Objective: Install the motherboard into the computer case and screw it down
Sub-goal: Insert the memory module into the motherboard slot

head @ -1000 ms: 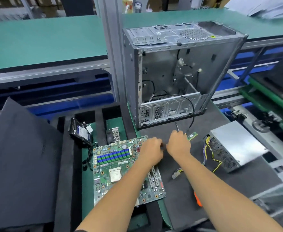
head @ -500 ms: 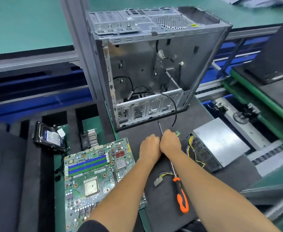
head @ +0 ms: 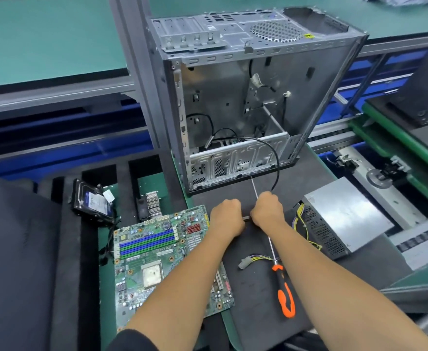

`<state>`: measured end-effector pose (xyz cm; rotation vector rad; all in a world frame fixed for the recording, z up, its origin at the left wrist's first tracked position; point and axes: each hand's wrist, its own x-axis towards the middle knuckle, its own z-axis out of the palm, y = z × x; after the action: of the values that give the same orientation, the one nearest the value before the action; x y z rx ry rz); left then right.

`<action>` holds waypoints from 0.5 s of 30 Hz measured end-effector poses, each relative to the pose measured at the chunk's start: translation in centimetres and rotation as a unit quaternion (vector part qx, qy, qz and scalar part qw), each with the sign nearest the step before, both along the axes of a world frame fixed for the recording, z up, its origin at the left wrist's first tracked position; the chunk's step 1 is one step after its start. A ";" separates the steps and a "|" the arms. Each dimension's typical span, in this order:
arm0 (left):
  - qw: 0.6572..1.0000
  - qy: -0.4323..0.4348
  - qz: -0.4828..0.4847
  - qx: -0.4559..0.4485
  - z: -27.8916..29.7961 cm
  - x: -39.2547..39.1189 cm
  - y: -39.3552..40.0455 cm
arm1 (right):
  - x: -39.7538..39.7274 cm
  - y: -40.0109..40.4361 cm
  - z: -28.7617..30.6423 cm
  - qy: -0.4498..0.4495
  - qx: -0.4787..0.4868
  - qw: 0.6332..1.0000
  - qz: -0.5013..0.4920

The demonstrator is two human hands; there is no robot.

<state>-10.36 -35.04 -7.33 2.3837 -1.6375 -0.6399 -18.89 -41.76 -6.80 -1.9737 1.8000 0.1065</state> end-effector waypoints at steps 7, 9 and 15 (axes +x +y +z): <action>0.997 -0.005 0.070 -0.017 2.5 6.8 4.4 | 0.3 1.1 0.5 0.010 -0.005 1.000 0.004; 0.994 0.027 0.103 -0.029 2.9 8.5 6.3 | 0.5 2.0 1.1 0.036 -0.031 0.999 0.014; 0.970 0.067 0.217 -0.091 2.7 12.9 13.2 | 6.3 7.1 3.2 -0.137 -0.094 0.967 0.191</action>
<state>2.57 -21.87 -4.61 2.3879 -1.0201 -0.5279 -12.55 -34.61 -3.57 -2.3200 1.2820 -0.2139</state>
